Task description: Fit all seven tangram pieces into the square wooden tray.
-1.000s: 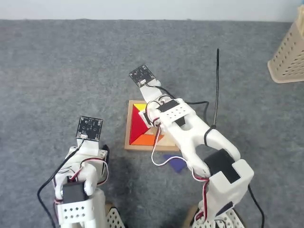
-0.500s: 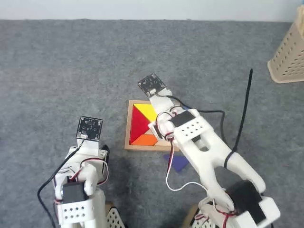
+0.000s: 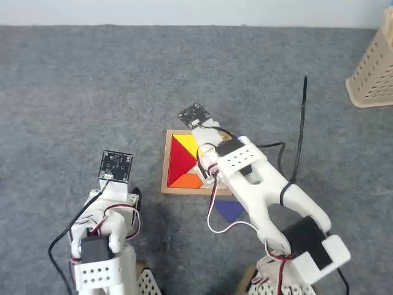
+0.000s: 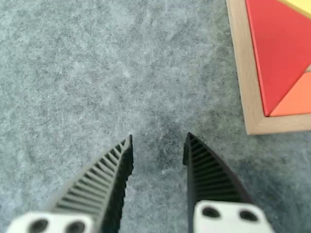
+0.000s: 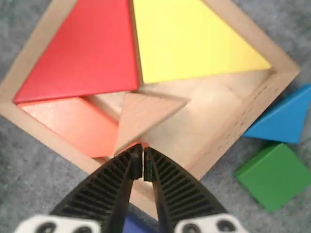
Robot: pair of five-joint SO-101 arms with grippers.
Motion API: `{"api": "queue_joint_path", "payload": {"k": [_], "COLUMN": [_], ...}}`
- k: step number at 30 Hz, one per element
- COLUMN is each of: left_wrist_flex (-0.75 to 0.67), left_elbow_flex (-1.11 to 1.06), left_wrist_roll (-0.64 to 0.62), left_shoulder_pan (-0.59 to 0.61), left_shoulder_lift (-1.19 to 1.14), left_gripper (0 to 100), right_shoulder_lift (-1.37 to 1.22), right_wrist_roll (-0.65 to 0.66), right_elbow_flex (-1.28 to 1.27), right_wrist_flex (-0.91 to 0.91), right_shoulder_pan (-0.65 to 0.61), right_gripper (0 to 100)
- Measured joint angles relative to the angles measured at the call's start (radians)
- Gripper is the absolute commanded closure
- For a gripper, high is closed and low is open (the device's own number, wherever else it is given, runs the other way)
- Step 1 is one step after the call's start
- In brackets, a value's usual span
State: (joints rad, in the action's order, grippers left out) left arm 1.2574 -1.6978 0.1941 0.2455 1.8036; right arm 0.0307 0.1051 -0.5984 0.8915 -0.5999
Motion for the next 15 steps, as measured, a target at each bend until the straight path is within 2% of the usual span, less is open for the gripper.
{"api": "queue_joint_path", "payload": {"k": [15], "left_wrist_flex": [0.000], "left_elbow_flex": [0.000], "left_wrist_roll": [0.000], "left_shoulder_pan": [0.000], "left_shoulder_lift": [0.000], "left_gripper": [83], "right_shoulder_lift": [-0.021], "right_wrist_roll": [0.000], "right_elbow_flex": [0.009], "right_wrist_flex": [-0.020], "right_shoulder_pan": [-0.114], "right_gripper": [99.2]}}
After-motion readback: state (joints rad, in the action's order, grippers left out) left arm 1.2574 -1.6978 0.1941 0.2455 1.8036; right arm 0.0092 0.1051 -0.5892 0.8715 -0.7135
